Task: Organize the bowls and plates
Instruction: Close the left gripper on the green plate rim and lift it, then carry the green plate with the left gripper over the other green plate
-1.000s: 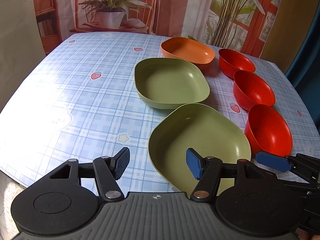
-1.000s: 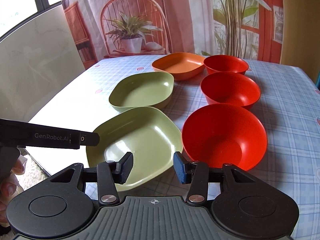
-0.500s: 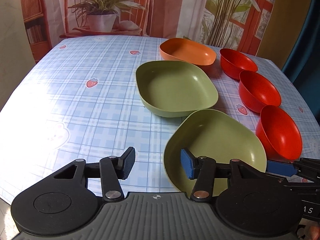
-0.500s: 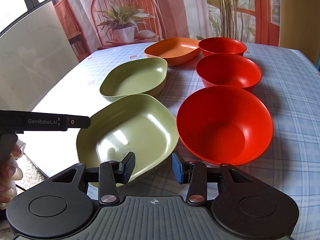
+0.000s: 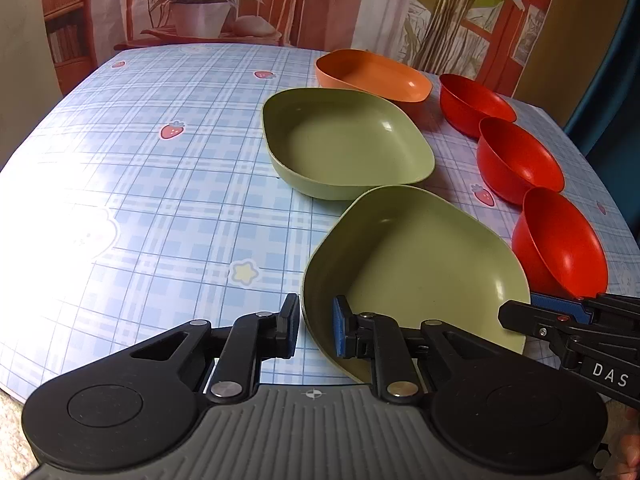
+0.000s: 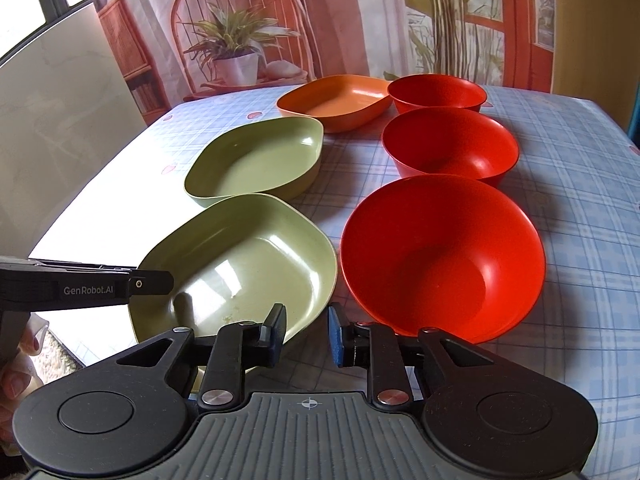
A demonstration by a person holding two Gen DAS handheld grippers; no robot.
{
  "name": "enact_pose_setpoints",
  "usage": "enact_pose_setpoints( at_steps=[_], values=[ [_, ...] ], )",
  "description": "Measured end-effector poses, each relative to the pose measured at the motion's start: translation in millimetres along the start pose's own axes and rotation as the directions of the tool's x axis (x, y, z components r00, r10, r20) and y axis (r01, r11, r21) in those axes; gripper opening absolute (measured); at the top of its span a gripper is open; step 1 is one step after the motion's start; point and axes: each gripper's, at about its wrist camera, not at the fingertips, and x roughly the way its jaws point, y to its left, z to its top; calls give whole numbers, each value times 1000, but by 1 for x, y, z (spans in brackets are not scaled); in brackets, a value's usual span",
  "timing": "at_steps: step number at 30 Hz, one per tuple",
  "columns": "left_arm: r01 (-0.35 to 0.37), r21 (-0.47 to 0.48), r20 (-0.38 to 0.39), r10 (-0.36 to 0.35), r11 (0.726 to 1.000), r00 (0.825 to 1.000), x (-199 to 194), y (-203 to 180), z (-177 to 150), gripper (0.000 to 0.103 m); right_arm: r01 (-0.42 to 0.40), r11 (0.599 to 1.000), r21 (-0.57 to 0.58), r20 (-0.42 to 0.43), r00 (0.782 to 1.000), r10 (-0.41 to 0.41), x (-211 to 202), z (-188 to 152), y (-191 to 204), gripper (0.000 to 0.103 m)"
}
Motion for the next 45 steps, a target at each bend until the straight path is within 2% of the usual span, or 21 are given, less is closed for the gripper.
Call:
enact_pose_setpoints(
  at_steps=[5, 15, 45],
  values=[
    [-4, -4, 16, 4, 1000, 1000, -3, 1, -1, 14, -7, 1000, 12, 7, 1000, 7, 0, 0, -4, 18],
    [-17, 22, 22, 17, 1000, 1000, -4, -3, -3, 14, -2, 1000, 5, 23, 1000, 2, -3, 0, -3, 17],
    [-50, 15, 124, 48, 999, 991, -29, -2, -3, 14, -37, 999, -31, 122, 992, 40, -19, 9, 8, 17]
  ],
)
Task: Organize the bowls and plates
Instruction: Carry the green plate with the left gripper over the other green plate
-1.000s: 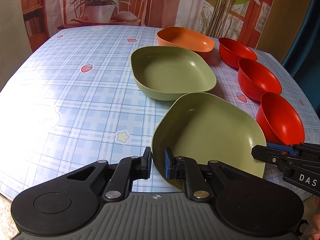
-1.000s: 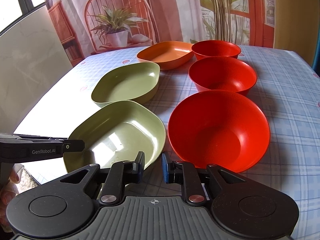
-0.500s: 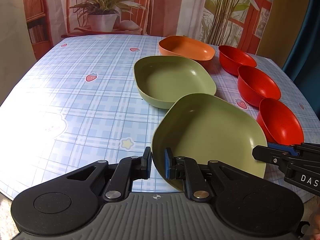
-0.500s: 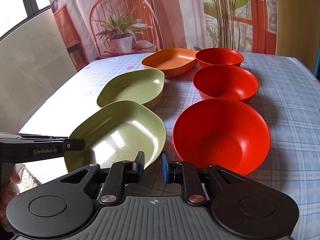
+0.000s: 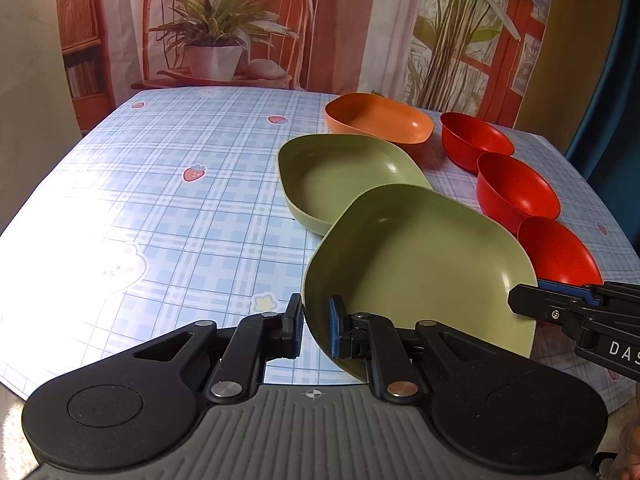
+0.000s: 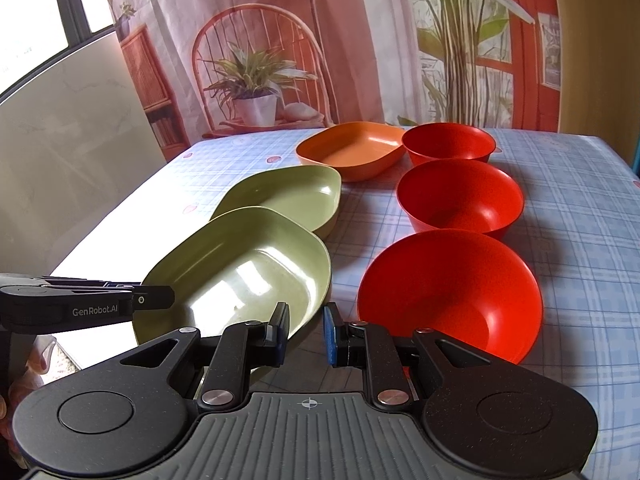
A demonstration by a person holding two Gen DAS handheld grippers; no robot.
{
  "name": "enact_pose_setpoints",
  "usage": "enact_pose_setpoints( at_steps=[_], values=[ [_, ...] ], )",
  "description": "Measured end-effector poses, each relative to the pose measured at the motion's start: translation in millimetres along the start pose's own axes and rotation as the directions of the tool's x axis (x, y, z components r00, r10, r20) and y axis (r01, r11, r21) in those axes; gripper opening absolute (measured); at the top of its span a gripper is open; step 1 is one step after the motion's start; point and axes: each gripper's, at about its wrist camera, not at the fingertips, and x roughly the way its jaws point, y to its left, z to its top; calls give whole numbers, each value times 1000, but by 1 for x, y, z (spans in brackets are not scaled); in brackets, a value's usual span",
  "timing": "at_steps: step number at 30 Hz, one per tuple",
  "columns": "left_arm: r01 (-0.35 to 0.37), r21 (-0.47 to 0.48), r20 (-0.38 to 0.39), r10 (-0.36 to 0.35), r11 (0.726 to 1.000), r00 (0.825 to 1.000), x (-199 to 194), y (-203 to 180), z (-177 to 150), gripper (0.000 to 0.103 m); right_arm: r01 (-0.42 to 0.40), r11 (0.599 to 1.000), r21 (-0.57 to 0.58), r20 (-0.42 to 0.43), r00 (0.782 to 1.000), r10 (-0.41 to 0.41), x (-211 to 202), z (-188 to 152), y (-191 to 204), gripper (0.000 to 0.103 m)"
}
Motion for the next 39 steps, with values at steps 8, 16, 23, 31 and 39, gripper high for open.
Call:
enact_pose_setpoints(
  at_steps=[8, 16, 23, 31, 39],
  values=[
    [-3, -13, 20, 3, 1000, 1000, -4, 3, 3, 14, -4, 999, -35, 23, 1000, 5, -1, 9, 5, 17],
    [-5, -14, 48, 5, 1000, 999, -4, 6, 21, 14, -5, 998, -57, 42, 999, 8, 4, 26, 7, 17],
    [-11, 14, 79, 10, 1000, 997, -4, 2, 39, 14, -8, 996, -90, 57, 998, 13, 14, 47, 1, 16],
    [2, 9, 80, -2, 1000, 997, 5, 1, 51, 14, -15, 992, -128, 54, 998, 22, 32, 81, -7, 13],
    [14, -22, 65, -13, 1000, 998, 18, 4, 60, 16, -30, 974, -224, 20, 999, 35, 54, 112, -8, 12]
  ],
)
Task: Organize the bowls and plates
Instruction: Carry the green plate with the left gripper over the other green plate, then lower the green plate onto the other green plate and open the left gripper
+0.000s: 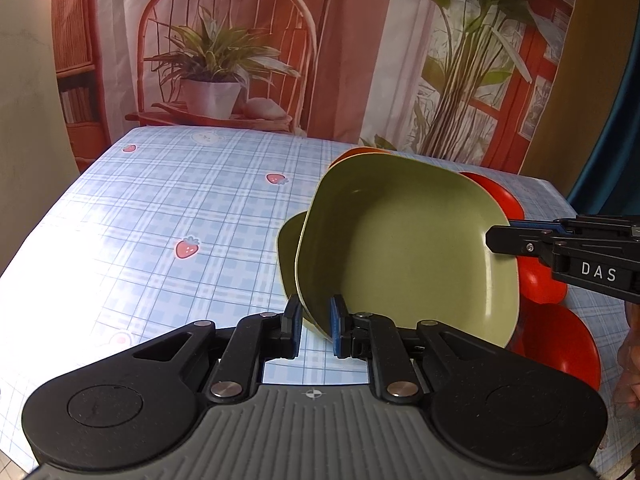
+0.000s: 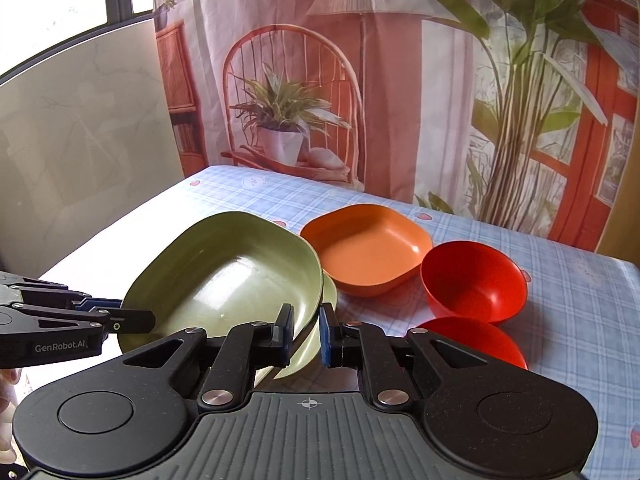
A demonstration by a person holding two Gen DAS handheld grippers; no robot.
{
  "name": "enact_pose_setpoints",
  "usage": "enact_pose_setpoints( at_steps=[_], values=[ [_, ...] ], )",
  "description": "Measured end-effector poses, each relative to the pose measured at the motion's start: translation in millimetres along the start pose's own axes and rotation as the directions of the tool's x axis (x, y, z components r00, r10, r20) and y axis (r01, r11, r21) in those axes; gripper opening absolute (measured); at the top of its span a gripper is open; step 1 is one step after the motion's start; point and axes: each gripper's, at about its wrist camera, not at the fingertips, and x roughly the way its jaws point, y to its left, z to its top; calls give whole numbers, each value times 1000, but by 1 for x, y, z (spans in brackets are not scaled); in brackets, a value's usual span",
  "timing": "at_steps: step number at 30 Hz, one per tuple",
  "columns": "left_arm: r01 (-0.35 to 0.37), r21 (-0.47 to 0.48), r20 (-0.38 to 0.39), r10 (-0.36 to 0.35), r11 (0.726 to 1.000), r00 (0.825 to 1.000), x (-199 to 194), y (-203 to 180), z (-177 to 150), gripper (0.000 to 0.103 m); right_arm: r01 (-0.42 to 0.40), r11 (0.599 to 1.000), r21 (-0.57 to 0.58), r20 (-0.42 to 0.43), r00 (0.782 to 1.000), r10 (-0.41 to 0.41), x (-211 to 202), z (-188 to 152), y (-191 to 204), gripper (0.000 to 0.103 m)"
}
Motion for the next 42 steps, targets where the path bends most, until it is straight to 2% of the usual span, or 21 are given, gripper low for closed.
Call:
enact_pose_setpoints(
  at_steps=[20, 31, 42],
  values=[
    [27, -24, -45, -28, 999, 999, 23, -2, 8, 19, -46, 994, -97, -94, 995, 37, 56, 27, -20, 9],
    [36, -37, -87, -40, 999, 995, 38, 3, 9, 20, -50, 984, -171, -151, 988, 24, 89, 38, -18, 9],
    [36, -73, -119, -45, 997, 992, 50, 10, 11, 20, -38, 983, -180, -208, 978, 0, 112, 35, -14, 8]
  ],
)
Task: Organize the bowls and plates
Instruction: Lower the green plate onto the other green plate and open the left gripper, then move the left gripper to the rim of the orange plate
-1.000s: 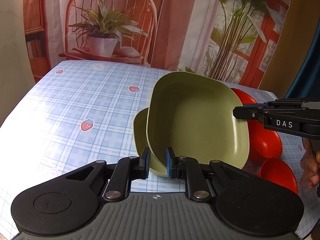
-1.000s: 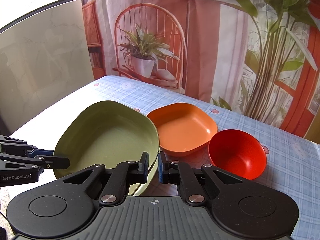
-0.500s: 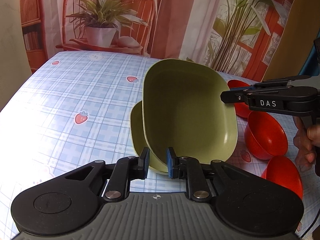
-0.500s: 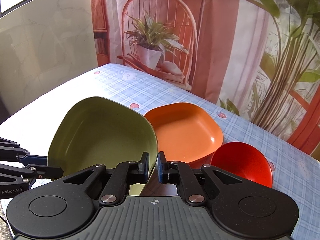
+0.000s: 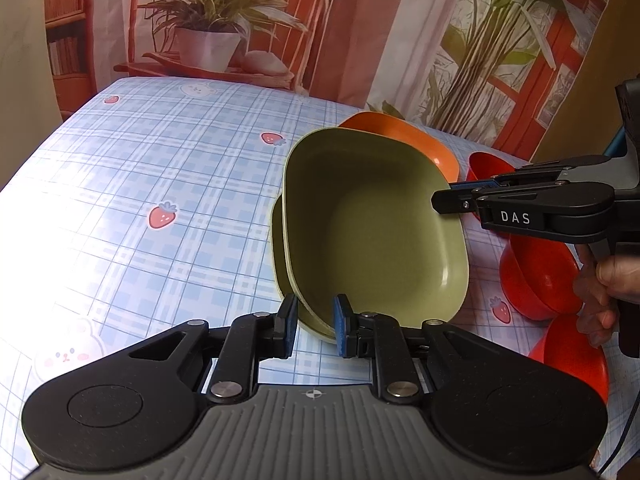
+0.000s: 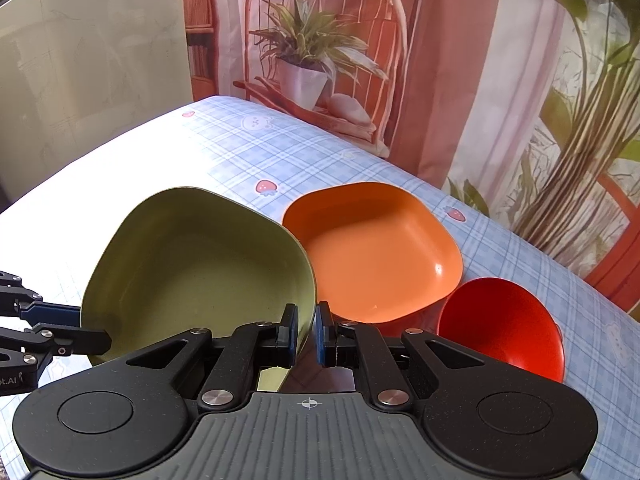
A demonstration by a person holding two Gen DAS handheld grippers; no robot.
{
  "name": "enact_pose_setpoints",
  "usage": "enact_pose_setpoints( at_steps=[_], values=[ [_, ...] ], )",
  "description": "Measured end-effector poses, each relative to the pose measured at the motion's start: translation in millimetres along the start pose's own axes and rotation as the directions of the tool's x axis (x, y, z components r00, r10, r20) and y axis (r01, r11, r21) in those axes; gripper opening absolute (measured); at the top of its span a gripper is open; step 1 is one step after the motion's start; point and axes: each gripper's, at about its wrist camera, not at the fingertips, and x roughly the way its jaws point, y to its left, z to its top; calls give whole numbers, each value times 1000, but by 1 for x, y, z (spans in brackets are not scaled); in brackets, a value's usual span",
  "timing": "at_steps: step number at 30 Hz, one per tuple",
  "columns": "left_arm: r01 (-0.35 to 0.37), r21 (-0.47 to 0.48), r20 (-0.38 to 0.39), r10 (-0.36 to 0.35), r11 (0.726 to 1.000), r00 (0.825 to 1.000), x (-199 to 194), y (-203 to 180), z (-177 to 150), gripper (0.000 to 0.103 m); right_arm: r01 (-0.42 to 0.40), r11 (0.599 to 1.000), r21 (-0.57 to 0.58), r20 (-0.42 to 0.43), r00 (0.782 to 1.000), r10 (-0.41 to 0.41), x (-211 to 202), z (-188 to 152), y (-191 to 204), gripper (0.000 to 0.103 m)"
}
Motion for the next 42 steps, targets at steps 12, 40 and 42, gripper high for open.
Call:
enact_pose_setpoints(
  at_steps=[12, 40, 42],
  values=[
    [-7, -3, 4, 7, 1000, 1000, -2, 0, 0, 22, 22, 999, -24, -37, 999, -23, 10, -1, 4, 8],
    [-65, 24, 44, 63, 998, 997, 7, 14, 18, 9, -3, 1000, 6, -32, 999, 3, -4, -13, 5, 8],
    [-69, 29, 54, 68, 997, 996, 4, 13, 20, 9, -3, 1000, 18, -24, 1000, 3, -6, -12, 2, 8]
  ],
)
